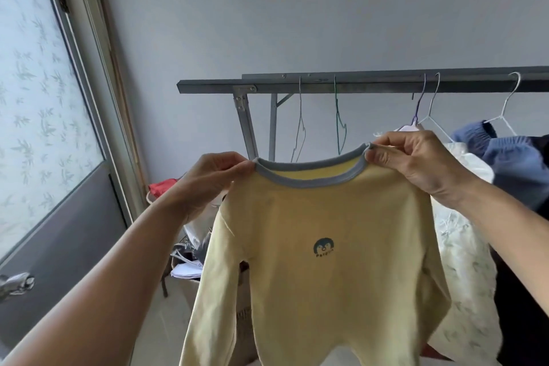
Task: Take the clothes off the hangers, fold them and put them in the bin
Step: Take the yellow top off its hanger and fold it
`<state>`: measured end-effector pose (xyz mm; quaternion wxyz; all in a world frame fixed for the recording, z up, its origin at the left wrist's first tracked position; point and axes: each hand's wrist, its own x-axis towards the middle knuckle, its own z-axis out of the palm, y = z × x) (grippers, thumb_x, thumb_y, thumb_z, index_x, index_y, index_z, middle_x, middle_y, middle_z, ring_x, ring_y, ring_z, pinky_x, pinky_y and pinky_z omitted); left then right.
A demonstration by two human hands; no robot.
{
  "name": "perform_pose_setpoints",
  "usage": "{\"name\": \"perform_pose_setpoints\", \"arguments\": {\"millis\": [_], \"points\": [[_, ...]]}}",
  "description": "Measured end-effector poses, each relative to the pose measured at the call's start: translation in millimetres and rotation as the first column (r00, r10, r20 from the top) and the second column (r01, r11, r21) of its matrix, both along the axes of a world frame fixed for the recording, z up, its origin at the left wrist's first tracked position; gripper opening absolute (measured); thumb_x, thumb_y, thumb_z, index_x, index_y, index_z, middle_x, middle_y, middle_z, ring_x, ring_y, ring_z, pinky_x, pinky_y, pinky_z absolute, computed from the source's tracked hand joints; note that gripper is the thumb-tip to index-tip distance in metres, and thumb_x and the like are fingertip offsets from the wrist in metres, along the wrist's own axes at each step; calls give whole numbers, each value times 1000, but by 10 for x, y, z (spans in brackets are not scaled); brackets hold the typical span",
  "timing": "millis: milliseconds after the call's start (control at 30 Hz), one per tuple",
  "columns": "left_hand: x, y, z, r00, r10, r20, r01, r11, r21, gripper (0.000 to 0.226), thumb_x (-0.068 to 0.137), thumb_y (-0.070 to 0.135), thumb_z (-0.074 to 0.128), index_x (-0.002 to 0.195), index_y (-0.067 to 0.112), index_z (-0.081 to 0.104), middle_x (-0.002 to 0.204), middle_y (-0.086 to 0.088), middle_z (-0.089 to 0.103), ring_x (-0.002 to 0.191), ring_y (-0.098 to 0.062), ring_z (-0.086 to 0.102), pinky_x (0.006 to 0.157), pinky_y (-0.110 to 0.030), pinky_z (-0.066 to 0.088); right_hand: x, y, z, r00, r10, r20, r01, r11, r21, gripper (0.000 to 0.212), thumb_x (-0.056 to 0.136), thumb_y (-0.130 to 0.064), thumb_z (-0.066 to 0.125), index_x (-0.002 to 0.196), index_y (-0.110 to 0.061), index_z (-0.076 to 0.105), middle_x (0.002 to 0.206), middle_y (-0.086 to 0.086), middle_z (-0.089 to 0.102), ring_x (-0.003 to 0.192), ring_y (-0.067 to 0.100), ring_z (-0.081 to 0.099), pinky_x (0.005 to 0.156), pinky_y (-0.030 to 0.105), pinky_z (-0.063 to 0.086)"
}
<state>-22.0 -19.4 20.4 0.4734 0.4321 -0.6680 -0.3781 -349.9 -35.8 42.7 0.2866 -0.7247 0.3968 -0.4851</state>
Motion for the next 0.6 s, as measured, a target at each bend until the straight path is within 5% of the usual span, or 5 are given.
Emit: {"name": "perform_pose_setpoints", "arguments": {"millis": [133,267,333,433,600], "points": [[-91,-10,-51,996,81,-36,-80,997,10,23,98,25,55,83,12,65,68,1,61,65,-12,54,60,-25,45,14,-1,-30,997,23,74,-26,999,41,20,72,-37,72,79,-18,74,80,4,72,73,13,61,64,15,47],[-67,-7,-41,998,40,52,-40,999,8,29,89,37,69,88,8,70,77,-5,64,72,-17,58,66,-31,46,18,39,-28,999,-11,52,10,1000,21,11,87,-20,66,84,-11,69,86,16,69,75,18,58,65,-9,34],[-82,9,-30,996,61,63,-62,998,13,26,88,36,71,86,10,73,78,-6,65,72,-17,58,66,-31,46,7,51,-40,999,-9,52,7,999,49,13,88,-21,66,85,-9,70,84,15,69,74,17,59,66,-7,37],[-230,2,-43,973,227,-36,-225,973,42,25,89,33,71,83,9,73,76,-9,65,70,-19,58,66,-33,47,57,8,-106,992,-95,87,88,993,82,17,86,-27,71,78,-13,69,67,0,66,59,8,56,59,16,43],[-686,71,-85,927,366,-82,-356,927,115,29,90,35,68,76,10,71,66,-7,59,58,-17,54,51,-27,43,502,44,-314,936,-344,79,347,937,-32,26,91,-29,65,71,-14,59,52,-7,52,40,-1,42,44,16,31]]}}
